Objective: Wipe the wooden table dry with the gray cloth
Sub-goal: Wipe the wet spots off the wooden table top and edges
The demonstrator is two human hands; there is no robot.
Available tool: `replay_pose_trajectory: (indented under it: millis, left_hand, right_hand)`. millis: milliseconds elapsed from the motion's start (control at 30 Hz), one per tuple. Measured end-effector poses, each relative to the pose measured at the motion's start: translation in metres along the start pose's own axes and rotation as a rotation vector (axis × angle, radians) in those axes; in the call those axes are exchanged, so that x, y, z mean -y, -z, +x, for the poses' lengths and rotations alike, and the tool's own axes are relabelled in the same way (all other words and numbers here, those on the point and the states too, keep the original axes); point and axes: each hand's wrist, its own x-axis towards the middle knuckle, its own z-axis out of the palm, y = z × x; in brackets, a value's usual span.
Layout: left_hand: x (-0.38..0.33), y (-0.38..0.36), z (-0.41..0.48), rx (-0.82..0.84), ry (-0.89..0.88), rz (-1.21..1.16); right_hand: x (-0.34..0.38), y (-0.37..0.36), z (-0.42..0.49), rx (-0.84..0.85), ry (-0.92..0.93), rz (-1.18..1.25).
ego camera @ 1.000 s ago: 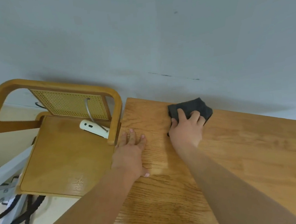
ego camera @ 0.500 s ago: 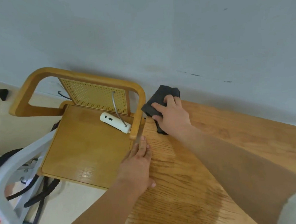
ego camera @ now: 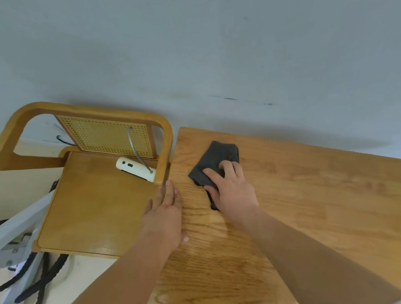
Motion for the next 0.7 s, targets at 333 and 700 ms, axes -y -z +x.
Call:
replay_pose_trajectory:
  millis: [333, 700]
  left_hand:
    - [-0.116, 0.0, -0.022, -0.109, -0.188, -0.12]
    - [-0.158, -0.039, -0.055, -0.101, -0.312, -0.113]
  right_hand:
    - [-0.141, 0.022, -0.126, 0.013, -0.351, 0.002]
    - [-0.218, 0.031, -0.22, -0.078, -0.868, 0.085]
